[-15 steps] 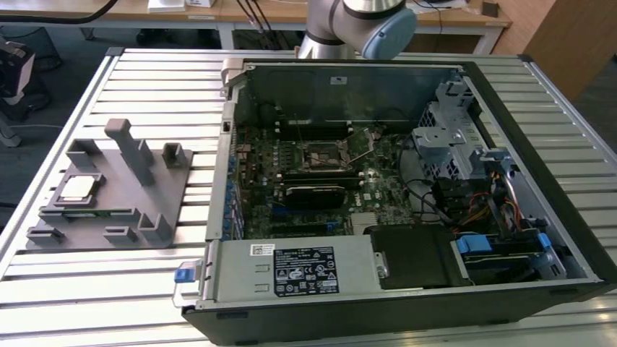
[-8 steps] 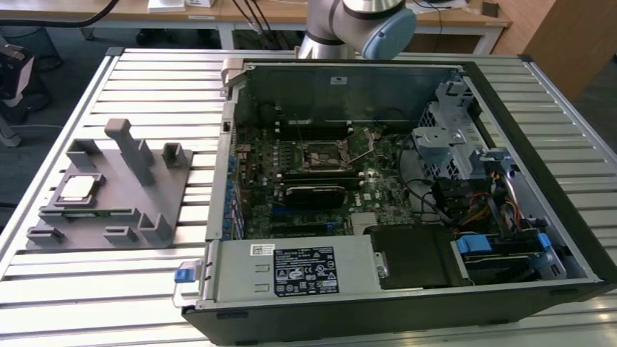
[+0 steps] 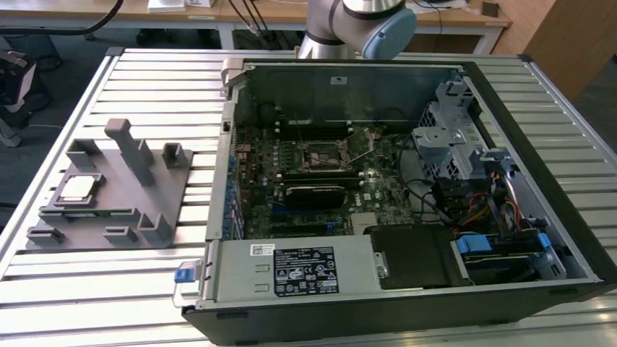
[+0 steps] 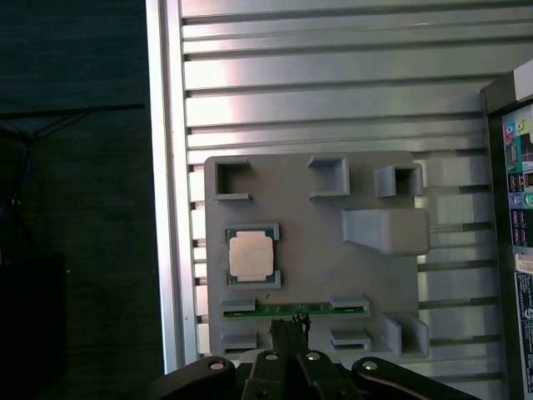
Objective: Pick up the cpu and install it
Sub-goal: 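Pick up the cpu and move it towards the insertion slot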
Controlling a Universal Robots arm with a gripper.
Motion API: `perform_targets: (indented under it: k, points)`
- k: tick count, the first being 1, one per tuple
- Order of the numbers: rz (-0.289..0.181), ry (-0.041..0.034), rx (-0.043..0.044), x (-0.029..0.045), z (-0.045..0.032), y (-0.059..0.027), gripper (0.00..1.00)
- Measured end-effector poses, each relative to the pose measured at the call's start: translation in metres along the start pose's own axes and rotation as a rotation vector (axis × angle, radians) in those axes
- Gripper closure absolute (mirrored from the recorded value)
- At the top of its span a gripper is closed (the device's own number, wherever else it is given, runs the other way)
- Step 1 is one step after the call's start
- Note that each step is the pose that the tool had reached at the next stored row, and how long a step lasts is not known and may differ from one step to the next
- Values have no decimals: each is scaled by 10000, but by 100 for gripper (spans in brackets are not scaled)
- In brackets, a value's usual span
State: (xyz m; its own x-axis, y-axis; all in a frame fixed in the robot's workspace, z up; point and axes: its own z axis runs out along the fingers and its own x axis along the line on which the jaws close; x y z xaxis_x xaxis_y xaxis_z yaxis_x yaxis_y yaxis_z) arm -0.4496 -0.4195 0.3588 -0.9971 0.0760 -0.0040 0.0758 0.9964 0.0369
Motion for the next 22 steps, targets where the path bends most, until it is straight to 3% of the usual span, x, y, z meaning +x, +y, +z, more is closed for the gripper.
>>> perform_targets:
  k: [3,13,15,17,18,21,22]
  points:
    - [0,2,41,0,23,-2,89]
    - [-8,2,33,3,96,-28,89]
    - [-8,6,5,3,102,-29,84]
    - [-8,3,-5,3,113,-29,71]
    - [-8,5,-10,3,121,-30,71]
    - [-7,39,-31,2,148,-35,53]
    - [-8,40,-35,2,157,-38,53]
